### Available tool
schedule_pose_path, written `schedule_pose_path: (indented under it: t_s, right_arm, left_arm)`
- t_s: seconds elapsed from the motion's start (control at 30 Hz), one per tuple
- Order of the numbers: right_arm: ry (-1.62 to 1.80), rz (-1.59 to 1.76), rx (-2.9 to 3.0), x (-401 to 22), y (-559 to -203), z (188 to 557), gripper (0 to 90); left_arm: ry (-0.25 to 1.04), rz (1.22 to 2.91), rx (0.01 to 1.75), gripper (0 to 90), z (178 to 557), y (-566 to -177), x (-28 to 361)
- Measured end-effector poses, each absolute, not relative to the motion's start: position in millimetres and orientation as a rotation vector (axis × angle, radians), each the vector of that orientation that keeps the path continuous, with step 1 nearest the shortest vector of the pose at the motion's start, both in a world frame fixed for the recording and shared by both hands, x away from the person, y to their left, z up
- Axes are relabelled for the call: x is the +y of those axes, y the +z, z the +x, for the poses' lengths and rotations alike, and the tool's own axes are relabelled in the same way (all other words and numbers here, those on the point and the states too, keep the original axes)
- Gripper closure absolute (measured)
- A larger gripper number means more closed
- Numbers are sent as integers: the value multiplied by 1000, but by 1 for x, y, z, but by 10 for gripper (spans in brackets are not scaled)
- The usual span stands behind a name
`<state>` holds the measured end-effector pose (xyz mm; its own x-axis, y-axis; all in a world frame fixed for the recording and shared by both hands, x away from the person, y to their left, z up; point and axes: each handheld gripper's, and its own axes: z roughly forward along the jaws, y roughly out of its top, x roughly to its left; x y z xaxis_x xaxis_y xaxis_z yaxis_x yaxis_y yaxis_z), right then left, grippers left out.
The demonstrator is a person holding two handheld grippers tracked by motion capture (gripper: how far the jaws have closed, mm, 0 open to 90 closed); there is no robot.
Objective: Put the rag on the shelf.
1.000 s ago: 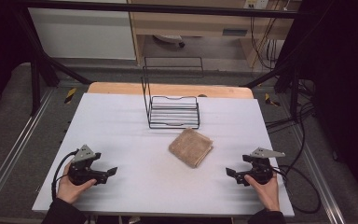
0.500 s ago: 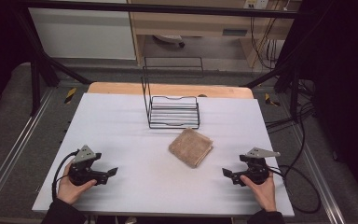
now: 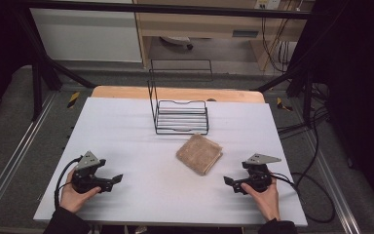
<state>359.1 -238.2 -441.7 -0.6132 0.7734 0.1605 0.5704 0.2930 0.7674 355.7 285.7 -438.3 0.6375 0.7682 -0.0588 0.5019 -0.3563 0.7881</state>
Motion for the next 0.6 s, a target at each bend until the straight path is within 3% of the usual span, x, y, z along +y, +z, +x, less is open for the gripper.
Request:
schedule_pose_path:
  t_s: [0.6]
  right_arm:
    - [1203,1194,2368,-200,-436,362,24]
  left_arm:
    - [417,2023,1003,87,355,-439,289]
